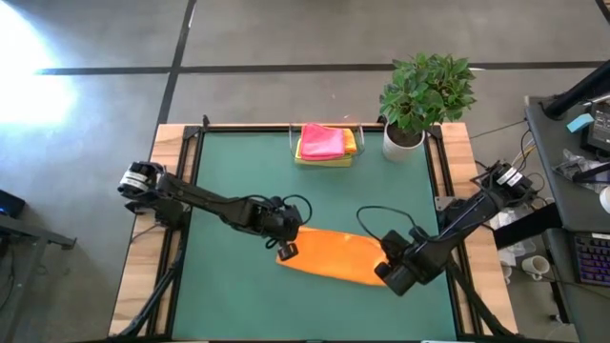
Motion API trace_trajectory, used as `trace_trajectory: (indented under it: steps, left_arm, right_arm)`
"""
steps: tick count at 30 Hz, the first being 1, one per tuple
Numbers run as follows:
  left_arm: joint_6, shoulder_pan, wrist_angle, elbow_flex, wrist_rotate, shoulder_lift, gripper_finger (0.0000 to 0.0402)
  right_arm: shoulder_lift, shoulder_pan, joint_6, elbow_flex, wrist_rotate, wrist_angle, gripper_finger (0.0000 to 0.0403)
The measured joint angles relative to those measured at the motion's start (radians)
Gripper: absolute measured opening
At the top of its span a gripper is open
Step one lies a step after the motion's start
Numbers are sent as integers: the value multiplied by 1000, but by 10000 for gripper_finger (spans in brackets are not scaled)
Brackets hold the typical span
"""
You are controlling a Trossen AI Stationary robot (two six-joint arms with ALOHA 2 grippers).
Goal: Fold microfiber towels
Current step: Fold the orange towel
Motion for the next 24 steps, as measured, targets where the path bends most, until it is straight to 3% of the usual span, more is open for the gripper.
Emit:
trace_trajectory:
  steps: [11, 20, 24]
  left_arm:
    - [19, 0, 4, 0, 7, 0, 26]
    - [21, 3, -6, 12, 11, 0, 136]
    - [18, 23, -120, 79, 14, -7, 185]
  right_arm:
    - [-8, -9, 85, -1, -80, -34, 123]
    - [-140, -8, 78, -1, -105, -30, 156]
    - [-234, -8, 36, -1, -70, -29, 155]
